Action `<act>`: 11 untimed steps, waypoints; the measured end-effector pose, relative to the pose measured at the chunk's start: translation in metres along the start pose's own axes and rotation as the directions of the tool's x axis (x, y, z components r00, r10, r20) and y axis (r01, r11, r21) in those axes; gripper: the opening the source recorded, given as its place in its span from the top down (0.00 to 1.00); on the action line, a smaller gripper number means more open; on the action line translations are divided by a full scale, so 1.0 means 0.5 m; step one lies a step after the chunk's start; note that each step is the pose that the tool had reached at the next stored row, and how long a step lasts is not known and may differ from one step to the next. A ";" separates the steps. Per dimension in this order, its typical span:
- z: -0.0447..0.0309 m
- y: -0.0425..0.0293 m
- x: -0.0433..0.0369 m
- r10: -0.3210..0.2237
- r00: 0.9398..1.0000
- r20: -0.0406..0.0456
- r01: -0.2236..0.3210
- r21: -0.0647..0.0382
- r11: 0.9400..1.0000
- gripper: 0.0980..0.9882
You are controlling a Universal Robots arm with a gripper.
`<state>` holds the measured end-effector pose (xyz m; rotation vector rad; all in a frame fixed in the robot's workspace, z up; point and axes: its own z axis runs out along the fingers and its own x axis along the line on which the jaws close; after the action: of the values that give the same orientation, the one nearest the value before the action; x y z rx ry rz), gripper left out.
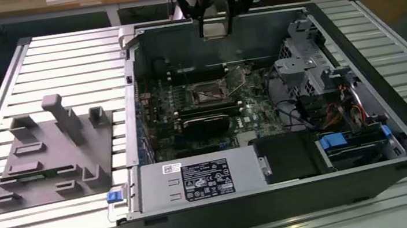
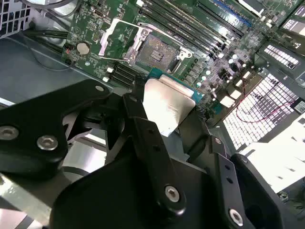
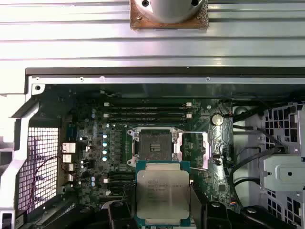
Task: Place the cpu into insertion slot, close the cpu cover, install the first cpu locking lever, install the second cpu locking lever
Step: 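Place the cpu into insertion slot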
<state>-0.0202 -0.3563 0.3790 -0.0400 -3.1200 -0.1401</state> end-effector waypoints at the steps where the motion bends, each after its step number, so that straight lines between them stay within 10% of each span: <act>1: 0.000 0.000 0.000 0.000 1.000 0.000 0.000 0.000 1.000 0.50; 11: 0.004 0.000 0.000 0.000 1.000 0.000 0.000 0.000 1.000 0.50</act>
<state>-0.0202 -0.3563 0.3772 -0.0400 -3.1200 -0.1400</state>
